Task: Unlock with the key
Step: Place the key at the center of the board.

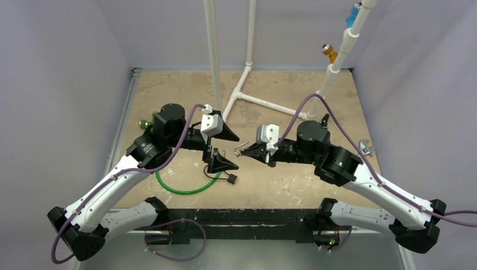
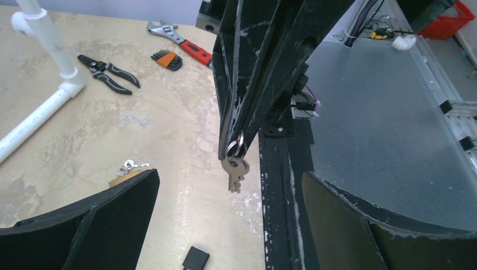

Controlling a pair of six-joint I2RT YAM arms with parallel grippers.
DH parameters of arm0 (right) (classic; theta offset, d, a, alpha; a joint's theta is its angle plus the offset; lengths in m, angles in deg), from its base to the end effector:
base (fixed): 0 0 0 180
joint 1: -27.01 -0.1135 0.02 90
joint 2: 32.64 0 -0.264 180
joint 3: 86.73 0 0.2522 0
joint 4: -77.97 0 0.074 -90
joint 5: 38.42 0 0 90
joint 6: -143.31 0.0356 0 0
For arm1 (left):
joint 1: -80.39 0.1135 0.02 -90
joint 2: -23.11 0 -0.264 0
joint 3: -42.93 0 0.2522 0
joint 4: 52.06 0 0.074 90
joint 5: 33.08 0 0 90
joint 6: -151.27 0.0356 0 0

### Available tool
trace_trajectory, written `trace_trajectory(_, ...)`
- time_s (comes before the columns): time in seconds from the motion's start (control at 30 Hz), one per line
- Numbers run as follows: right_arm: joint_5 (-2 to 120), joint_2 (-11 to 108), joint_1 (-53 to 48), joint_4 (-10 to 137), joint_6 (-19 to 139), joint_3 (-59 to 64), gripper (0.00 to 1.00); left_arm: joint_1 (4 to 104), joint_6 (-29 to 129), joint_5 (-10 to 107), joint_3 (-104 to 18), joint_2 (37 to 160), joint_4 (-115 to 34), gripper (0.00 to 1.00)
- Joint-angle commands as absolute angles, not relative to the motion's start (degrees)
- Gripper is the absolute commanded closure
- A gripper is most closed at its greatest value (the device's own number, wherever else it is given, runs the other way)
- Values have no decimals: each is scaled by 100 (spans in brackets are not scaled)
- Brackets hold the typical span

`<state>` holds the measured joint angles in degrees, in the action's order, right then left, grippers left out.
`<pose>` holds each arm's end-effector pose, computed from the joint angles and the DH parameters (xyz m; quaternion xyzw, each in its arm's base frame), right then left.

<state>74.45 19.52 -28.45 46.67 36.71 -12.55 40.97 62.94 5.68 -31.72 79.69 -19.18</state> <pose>0.1004 0.1703 0.3993 -0.5431 0.5285 0.3536 0.5483 0.1426 -0.1532 0.3875 0.4977 0.5764 -0.5021 0.4097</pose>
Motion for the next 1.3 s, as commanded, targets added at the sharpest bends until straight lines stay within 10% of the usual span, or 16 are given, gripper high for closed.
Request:
trace_trajectory(0.0, 6849, 2212, -2862, 4716, 3903, -1136, 100, 4145, 6601, 979, -3402, 7917, -1841, 0)
trace_trajectory(0.93, 5524, 4381, -1471, 6352, 7776, -3963, 93, 5702, 7075, 3819, -3736, 8337, 1076, 0)
trace_trajectory(1.13, 5557, 4320, -2063, 5892, 7680, -3721, 60, 5701, 7188, 4106, -3669, 8029, 1160, 0)
trace_trajectory(1.27, 5380, 4232, -2412, 5436, 7690, -3419, 10, 5710, 7200, 4547, -3694, 8028, 1237, 0)
